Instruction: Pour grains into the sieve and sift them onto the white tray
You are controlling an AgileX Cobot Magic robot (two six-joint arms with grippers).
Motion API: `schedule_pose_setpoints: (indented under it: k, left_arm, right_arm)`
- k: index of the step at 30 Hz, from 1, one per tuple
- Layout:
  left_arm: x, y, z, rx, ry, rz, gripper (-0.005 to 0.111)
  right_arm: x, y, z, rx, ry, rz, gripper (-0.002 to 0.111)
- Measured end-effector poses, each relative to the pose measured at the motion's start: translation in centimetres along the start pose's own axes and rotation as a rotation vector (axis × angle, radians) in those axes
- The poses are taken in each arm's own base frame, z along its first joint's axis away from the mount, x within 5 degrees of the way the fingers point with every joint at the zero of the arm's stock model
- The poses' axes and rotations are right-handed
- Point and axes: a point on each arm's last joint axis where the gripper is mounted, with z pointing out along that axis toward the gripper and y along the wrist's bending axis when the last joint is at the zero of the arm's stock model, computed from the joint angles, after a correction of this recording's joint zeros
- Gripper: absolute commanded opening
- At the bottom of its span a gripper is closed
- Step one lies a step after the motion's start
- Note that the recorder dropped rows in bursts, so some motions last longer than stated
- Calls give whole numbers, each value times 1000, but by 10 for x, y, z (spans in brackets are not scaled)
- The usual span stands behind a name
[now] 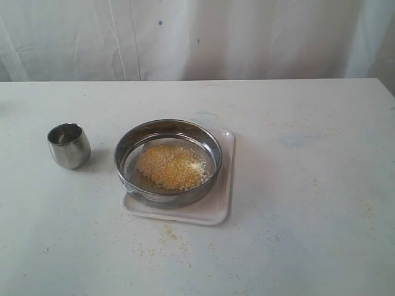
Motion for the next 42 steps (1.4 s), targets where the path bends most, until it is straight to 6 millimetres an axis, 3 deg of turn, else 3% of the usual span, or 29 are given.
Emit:
schedule_pose_setpoints:
  k: [3, 8, 13, 17, 25, 34, 42]
  left_arm:
    - [11, 6, -9, -44, 6, -38, 0]
    - [36, -6, -16, 116, 72, 22, 0]
    - [46, -9, -22, 175, -26, 80, 0]
    - [63, -7, -24, 179, -25, 21, 0]
    - [68, -5, -29, 177, -20, -27, 0]
    - [91, -4, -32, 202, 195, 377, 0]
    - [93, -4, -32, 206, 223, 336, 0]
  right_arm:
    - [0, 0, 0, 0, 0, 0, 0]
    - [0, 0, 0, 0, 0, 0, 0]
    - [0, 0, 0, 0, 0, 0, 0]
    - [0, 0, 0, 0, 0, 0, 0]
    - [0, 0, 0, 0, 0, 0, 0]
    - [0, 0, 0, 0, 0, 0, 0]
    - [0, 0, 0, 0, 0, 0, 0]
